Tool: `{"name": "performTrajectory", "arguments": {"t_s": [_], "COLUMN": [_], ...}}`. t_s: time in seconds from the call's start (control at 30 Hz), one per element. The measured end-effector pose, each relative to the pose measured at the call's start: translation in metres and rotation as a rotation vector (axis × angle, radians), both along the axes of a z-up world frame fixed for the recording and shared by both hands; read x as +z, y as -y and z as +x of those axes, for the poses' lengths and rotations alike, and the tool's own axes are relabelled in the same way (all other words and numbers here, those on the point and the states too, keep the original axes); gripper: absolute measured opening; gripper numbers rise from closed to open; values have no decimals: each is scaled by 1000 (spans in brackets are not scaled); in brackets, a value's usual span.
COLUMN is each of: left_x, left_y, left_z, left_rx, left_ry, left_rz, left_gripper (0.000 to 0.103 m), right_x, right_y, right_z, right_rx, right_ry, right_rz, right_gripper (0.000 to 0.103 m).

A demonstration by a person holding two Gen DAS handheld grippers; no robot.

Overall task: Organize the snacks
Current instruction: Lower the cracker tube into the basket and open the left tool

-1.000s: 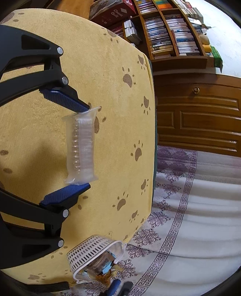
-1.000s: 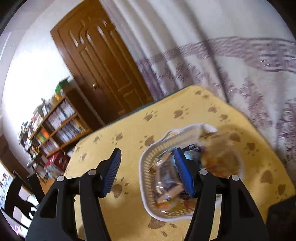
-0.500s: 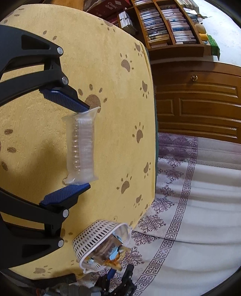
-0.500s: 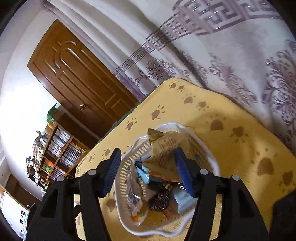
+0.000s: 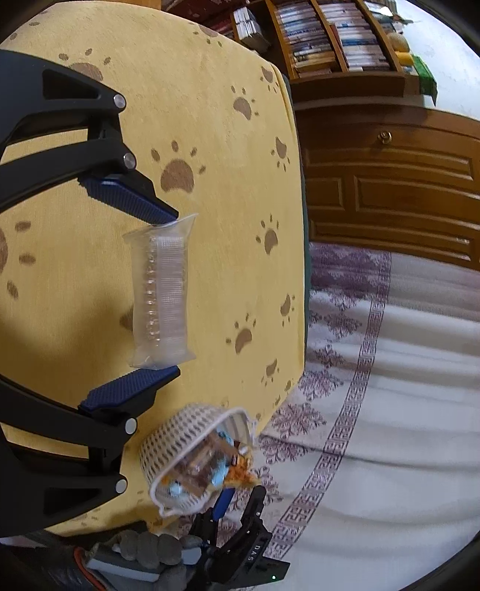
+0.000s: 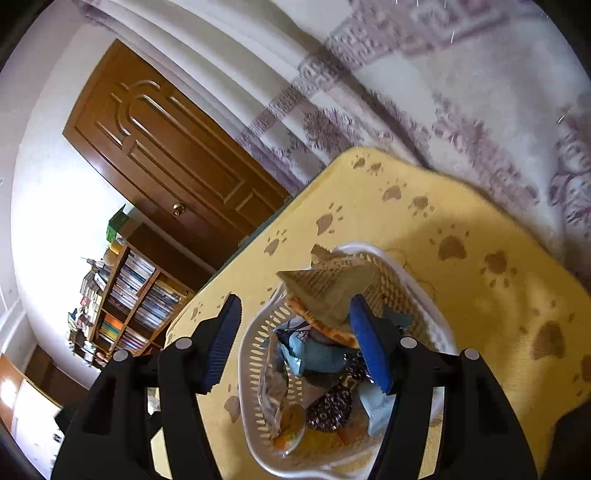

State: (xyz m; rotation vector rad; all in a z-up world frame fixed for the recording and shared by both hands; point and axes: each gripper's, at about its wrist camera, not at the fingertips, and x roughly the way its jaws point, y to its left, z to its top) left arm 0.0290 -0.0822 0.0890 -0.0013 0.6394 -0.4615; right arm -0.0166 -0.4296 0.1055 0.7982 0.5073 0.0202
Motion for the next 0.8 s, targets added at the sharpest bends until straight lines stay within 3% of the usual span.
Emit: {"name": "performTrajectory", "arguments": {"t_s": [0.13, 0.3, 0.6, 0.8], "left_x": [9, 18, 29, 29], "left_y": [15, 32, 95, 155], "left_z": [-8, -15, -29, -40], "left_rx": [-47, -105, -218, -332], "left_ry": [16, 9, 34, 59], "left_rz": [-9, -40, 13, 64], "left_gripper": [77, 77, 77, 77], "right_x": [15, 18, 2, -1], "right_y": [-10, -19, -2, -5], "right_z": [-29, -64, -117, -133], "right_rx": [-45, -99, -212, -230], "right_ry": [46, 83, 96, 94], "right_rz": [-116, -190, -147, -201], "right_gripper": [65, 68, 73, 73]}}
